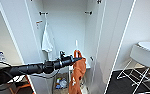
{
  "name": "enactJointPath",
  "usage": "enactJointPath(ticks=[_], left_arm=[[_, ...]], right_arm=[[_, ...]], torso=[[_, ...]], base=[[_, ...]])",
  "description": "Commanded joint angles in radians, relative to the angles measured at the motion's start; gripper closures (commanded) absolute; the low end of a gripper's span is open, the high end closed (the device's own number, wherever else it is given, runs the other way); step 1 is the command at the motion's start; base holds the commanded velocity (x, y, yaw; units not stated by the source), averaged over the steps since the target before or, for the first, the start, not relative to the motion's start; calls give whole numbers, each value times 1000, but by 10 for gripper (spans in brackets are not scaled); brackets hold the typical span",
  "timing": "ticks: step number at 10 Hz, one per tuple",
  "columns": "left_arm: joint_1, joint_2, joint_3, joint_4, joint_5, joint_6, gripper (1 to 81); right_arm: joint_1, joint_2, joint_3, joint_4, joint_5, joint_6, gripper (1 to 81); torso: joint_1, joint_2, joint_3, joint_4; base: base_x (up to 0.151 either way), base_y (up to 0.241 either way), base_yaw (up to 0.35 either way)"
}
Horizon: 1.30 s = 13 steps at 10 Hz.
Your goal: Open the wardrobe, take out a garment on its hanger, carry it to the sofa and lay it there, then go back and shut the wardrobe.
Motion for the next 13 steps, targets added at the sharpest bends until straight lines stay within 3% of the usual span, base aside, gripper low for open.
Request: enactJointPath(ticks=[1,3,6,7,10,12,13], left_arm=[[-141,-27,84,59,-49,12,811],[-115,-35,136,104,12,12,811],[-123,-43,199,112,291,12,811],[-124,-66,230,118,316,15,811],[-124,-107,276,162,281,12,811],[-103,-121,273,165,96,12,811],[-95,-113,256,162,69,9,811]], right_arm=[[37,4,7,-7,-39,1,10],[37,4,7,-8,-36,1,10],[32,1,6,-10,-9,1,10],[34,-1,7,-11,-9,-1,10],[30,-4,7,-13,5,-3,10],[30,-4,7,-11,5,-3,10],[30,-4,7,-11,5,-3,10]], torso=[[0,0,0,0],[0,0,0,0],[0,0,0,0],[0,0,0,0],[0,0,0,0],[0,0,0,0],[0,0,0,0]], base=[[0,0,0],[0,0,0],[0,0,0],[0,0,0],[0,0,0],[0,0,0],[0,0,0]])
